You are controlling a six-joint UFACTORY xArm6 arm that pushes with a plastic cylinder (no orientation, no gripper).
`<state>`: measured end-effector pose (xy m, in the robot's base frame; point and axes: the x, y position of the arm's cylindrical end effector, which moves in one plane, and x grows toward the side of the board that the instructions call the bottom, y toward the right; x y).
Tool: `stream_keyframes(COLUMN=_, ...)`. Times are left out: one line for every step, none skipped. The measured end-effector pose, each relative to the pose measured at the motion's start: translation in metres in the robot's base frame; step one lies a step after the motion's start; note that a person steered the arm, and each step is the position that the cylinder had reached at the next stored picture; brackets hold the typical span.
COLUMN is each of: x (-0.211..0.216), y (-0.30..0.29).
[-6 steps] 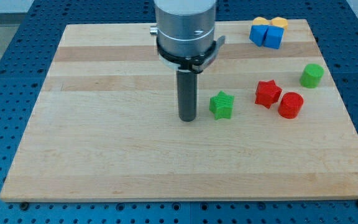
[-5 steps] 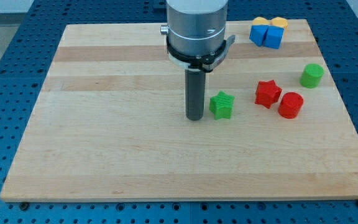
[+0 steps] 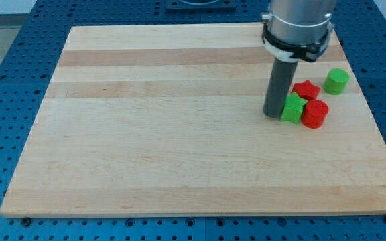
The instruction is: Push the green star and red blocks to the center right
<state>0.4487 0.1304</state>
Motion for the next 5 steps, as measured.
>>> stream_keyframes(x=0.000, y=0.010)
stream_keyframes(x=0.000, y=0.018)
stream_keyframes(x=-0.001, y=0.026)
stream_keyframes(x=-0.003, y=0.041)
stream_keyframes(x=-0.007, y=0.047)
